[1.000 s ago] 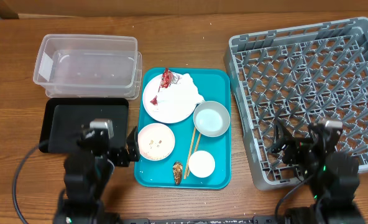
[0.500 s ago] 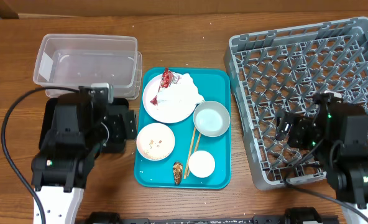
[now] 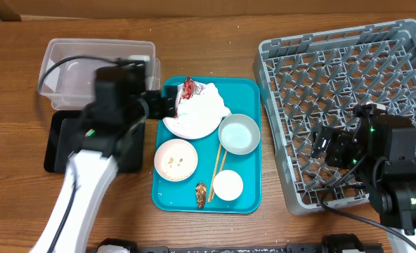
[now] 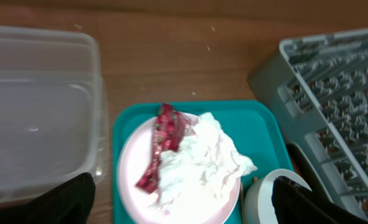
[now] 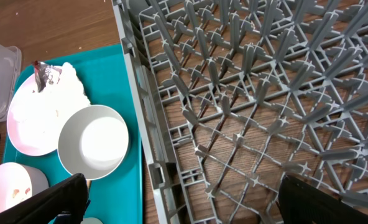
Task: Sort waste into correct bins and load items into the dishwasher
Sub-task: 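Grasp the red wrapper and tissue on the white plate with left gripper, then carry the wrapper and tissue left and drop into the clear bin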
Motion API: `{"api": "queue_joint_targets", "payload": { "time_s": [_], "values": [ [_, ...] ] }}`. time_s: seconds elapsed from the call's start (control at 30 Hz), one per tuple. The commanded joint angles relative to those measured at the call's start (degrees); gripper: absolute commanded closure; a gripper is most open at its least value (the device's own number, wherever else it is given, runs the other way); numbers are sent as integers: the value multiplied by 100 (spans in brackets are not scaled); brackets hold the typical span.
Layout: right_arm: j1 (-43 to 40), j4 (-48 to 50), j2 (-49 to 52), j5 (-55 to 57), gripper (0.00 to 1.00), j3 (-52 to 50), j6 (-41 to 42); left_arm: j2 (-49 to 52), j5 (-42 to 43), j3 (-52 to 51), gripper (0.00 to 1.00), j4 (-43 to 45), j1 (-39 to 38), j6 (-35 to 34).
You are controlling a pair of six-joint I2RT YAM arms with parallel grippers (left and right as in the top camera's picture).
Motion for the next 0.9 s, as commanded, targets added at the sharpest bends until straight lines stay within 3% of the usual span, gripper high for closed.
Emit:
{"api": "queue_joint_targets", "payload": {
  "time_s": [0.0,0.23,0.53,0.6,0.63,0.7,0.73,0.87],
  "values": [
    [20,-4,-31,-9,0,168,-7,833,103,72,7,396,-391,-15],
    [20,-59,-31,-9,0,168,-7,2221,-345,72,10,1198,-905,-15],
    [20,-76,-24,-9,0,168,-7,3119,-1246,72,22,1003,-1110,-17],
    [20,-76,-20,-9,0,168,-7,3171,-1255,72,34,896,-1110,-15],
    [20,-76,-20,-9,0,166,-7,3180,-1255,72,47,846,-1110,-15],
    [20,-79,-20,-9,0,166,-7,3167,-1255,72,86,767,-1110,-17],
    [20,-79,-20,-9,0,166,-7,3143,-1255,76,96,739,-1110,-17],
    [20,-94,-20,-7,0,168,-7,2876,-1257,203,96,553,-1108,-20]
  ]
}}
